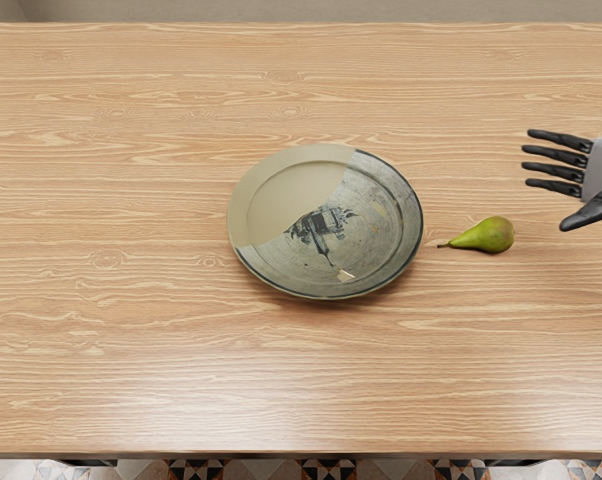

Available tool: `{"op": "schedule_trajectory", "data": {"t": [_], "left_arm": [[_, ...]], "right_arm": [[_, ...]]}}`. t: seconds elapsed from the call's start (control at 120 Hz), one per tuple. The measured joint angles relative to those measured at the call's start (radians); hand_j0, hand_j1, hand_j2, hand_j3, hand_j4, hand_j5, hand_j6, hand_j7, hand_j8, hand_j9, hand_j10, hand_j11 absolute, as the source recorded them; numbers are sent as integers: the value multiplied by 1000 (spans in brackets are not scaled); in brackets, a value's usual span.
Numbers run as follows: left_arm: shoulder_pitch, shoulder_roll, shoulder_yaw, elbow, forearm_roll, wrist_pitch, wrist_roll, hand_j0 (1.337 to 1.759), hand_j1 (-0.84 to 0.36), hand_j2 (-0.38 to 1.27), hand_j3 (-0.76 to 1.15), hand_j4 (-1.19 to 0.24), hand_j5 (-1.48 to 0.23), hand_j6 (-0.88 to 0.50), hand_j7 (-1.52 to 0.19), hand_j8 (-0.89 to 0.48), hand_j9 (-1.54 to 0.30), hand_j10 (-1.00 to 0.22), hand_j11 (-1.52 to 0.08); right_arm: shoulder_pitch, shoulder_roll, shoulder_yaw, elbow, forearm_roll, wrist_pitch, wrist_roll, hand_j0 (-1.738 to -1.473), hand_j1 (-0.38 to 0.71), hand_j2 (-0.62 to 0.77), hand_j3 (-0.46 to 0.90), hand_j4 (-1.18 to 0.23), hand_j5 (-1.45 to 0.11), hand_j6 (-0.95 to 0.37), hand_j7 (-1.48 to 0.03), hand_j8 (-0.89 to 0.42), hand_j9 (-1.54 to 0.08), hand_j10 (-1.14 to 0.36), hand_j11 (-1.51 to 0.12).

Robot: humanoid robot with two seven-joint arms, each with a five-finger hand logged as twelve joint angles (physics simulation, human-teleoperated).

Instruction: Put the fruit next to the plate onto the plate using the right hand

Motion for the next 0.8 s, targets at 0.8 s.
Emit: {"op": "schedule_trajectory", "data": {"t": [0.8], "left_arm": [[0, 0, 0, 0, 0, 0, 0, 1658, 349, 0, 0, 0, 0, 0, 0, 0, 0, 0, 0]], "right_arm": [[166, -1, 2, 534, -448, -506, -383, -1658, -349, 1, 0, -2, 0, -3, 0, -2, 0, -2, 0]]}}
